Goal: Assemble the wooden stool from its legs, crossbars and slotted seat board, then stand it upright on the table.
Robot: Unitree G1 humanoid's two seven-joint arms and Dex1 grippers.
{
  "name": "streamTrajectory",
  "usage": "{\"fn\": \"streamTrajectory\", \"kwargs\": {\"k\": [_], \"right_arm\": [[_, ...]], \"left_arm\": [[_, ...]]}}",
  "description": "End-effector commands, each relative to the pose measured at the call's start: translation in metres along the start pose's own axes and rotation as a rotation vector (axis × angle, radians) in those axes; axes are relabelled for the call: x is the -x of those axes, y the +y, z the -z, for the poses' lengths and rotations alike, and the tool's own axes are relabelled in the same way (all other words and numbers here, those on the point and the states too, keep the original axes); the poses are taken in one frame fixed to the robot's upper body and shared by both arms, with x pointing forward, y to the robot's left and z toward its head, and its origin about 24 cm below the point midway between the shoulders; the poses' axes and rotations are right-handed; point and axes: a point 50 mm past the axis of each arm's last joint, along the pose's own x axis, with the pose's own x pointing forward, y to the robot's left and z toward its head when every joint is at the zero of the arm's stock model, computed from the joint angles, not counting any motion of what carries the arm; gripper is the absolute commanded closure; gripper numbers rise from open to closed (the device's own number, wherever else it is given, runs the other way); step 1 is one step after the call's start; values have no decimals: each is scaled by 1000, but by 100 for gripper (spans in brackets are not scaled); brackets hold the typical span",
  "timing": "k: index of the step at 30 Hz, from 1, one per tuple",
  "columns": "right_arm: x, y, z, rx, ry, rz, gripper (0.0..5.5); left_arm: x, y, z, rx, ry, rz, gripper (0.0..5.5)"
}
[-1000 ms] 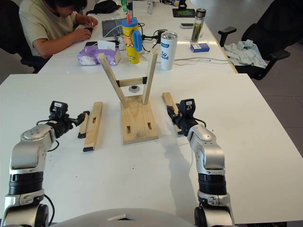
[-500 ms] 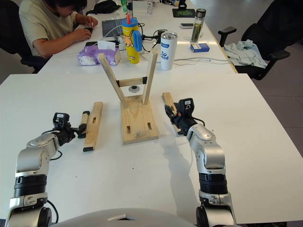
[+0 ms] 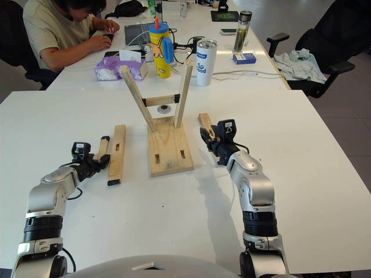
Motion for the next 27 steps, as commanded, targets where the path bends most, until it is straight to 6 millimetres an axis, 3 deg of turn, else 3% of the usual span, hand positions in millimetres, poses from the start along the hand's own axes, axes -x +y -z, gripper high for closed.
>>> {"fn": "streamTrajectory", "kwargs": {"k": [1,7,10,15,18,22,27], "right_arm": [[-2,0,-9,13,-34,6,331],[-4,3,-12,-30,-64,-16,331],[-2,4,-11,-76,-65,-63,331],[-1,4,-8,-109,-55,-85,331],[-1,4,-6,-153,-47,-95,331],[-1,10,-2,-239,-22,-153,331],[1,20,-7,-491,-54,-264,313]], "left_arm": [[-1,8,32,-121,134,-36,297],[-2,13,34,-203,118,-33,380],[-2,18,25,-198,66,-55,414],[0,15,0,-153,-33,-31,417],[7,7,-24,-201,-166,8,417],[21,-2,-37,-227,-265,65,417],[47,-36,-57,-474,-503,251,418]]}}
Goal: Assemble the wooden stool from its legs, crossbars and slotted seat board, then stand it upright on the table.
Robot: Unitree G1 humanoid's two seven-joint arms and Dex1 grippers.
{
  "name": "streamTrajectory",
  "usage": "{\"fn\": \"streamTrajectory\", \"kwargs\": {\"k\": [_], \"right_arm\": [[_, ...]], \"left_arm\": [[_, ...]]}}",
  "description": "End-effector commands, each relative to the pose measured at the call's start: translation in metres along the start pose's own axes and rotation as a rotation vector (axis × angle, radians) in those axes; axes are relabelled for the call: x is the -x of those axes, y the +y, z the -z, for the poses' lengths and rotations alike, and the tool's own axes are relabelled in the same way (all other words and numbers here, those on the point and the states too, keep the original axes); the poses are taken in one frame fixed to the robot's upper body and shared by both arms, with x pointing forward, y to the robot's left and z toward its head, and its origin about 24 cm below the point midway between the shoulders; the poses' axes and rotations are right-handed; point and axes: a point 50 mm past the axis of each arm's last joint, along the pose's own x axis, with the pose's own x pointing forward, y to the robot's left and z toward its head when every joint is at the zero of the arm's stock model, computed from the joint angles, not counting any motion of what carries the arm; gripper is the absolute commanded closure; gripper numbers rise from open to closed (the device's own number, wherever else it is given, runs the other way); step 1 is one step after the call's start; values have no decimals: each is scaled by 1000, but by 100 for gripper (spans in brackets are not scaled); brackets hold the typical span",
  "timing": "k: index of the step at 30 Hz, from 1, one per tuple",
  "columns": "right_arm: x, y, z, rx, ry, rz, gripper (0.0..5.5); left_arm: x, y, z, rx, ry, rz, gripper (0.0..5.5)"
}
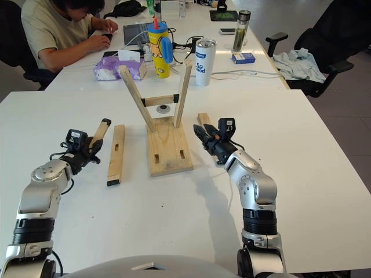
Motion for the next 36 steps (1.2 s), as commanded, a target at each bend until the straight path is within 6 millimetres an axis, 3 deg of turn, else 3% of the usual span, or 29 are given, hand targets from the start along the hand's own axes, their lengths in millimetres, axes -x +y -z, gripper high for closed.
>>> {"fn": "streamTrajectory", "kwargs": {"k": [1,8,16,22,36], "right_arm": [[1,11,-6,-225,-51,-115,302],[5,29,-21,-519,-89,-340,209],[-2,33,-23,-532,-61,-335,209],[-7,33,-25,-543,-85,-320,209],[-5,35,-28,-547,-116,-314,414]], "left_arm": [[11,-28,-30,-170,-206,187,418],[1,-76,-60,-209,-380,376,418],[-10,-108,-73,-178,-447,459,418],[-11,-118,-75,-179,-449,488,418],[-8,-122,-74,-122,-421,508,418]]}}
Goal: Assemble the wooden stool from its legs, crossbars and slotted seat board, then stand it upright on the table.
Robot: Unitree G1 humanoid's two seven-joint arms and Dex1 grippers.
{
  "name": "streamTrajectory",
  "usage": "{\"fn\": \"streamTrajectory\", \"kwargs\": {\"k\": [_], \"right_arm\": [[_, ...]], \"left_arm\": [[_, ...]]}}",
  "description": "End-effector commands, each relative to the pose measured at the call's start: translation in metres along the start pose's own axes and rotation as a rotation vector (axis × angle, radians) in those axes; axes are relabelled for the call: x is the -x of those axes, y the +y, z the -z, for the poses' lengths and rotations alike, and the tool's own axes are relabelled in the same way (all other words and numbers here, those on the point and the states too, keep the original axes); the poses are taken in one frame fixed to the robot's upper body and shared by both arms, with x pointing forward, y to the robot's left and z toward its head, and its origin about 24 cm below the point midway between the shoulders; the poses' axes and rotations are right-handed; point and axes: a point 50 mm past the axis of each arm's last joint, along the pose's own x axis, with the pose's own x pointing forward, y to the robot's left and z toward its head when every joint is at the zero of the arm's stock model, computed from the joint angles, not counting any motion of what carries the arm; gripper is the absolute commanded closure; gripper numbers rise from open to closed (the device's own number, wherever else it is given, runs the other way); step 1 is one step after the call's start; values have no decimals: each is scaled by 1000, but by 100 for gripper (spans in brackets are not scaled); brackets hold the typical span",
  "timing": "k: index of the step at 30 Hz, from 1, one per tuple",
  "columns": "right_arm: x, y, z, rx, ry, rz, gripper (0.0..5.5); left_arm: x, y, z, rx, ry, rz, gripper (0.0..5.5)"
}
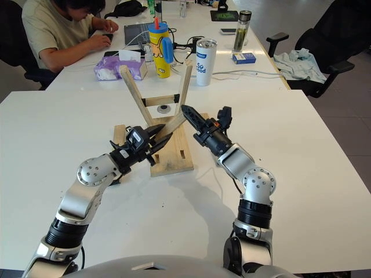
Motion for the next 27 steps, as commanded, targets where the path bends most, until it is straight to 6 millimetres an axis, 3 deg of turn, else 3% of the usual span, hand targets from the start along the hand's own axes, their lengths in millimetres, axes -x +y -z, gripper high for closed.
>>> {"fn": "streamTrajectory", "kwargs": {"k": [1,5,8,9,17,20,27], "right_arm": [[-1,3,1,10,14,-5,427],[0,3,3,17,22,1,496],[0,1,3,27,32,11,504],[0,1,3,30,35,14,504],[1,-6,-2,77,27,53,504],[4,-16,-14,192,15,140,504],[10,-42,-67,496,-126,350,504]], "left_arm": [[0,-2,-4,24,-8,3,418],[-1,-1,-3,33,3,-4,418],[-2,-4,-1,61,10,5,418],[-2,-5,-2,70,4,8,381],[-2,-5,-9,136,-59,-10,267],[-1,1,-7,173,-59,-52,233],[0,12,-3,205,-60,-108,233]]}}
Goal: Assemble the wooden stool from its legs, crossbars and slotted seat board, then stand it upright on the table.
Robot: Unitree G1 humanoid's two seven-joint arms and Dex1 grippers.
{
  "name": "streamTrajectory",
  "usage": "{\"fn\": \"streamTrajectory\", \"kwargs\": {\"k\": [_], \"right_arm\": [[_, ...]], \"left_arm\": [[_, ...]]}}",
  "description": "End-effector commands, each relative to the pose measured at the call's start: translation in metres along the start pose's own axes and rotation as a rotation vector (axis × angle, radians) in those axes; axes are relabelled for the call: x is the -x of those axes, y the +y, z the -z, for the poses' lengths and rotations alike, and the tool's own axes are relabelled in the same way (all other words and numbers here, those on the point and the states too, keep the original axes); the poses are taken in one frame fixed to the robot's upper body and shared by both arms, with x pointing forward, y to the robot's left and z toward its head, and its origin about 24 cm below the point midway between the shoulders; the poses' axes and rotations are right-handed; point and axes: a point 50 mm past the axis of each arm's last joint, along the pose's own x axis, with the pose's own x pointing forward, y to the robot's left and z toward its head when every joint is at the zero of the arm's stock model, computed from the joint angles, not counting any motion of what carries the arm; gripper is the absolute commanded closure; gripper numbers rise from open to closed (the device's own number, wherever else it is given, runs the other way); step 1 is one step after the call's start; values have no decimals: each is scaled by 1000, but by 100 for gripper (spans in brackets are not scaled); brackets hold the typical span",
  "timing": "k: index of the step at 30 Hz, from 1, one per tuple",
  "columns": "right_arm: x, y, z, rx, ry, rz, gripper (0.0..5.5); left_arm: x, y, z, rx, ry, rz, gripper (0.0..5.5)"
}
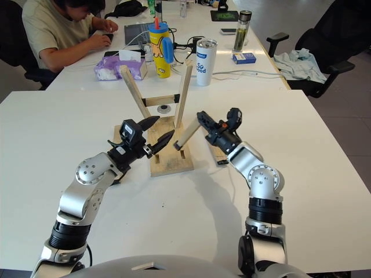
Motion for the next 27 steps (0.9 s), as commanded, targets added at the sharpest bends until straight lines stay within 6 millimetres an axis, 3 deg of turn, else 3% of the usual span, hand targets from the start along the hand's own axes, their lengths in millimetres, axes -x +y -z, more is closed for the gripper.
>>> {"fn": "streamTrajectory", "kwargs": {"k": [1,8,21,24,27], "right_arm": [[-9,-13,-26,141,-110,61,504],[-22,-36,-22,320,-136,126,504],[-37,-45,-1,447,-67,175,504],[-35,-49,15,496,14,200,504],[-26,-57,44,571,148,236,504]], "left_arm": [[-2,4,3,20,1,-23,233],[-9,0,5,30,-1,-3,233],[-11,-2,9,-11,25,20,233],[-9,-2,10,-8,29,7,233],[-8,-1,11,-5,34,-4,233]]}}
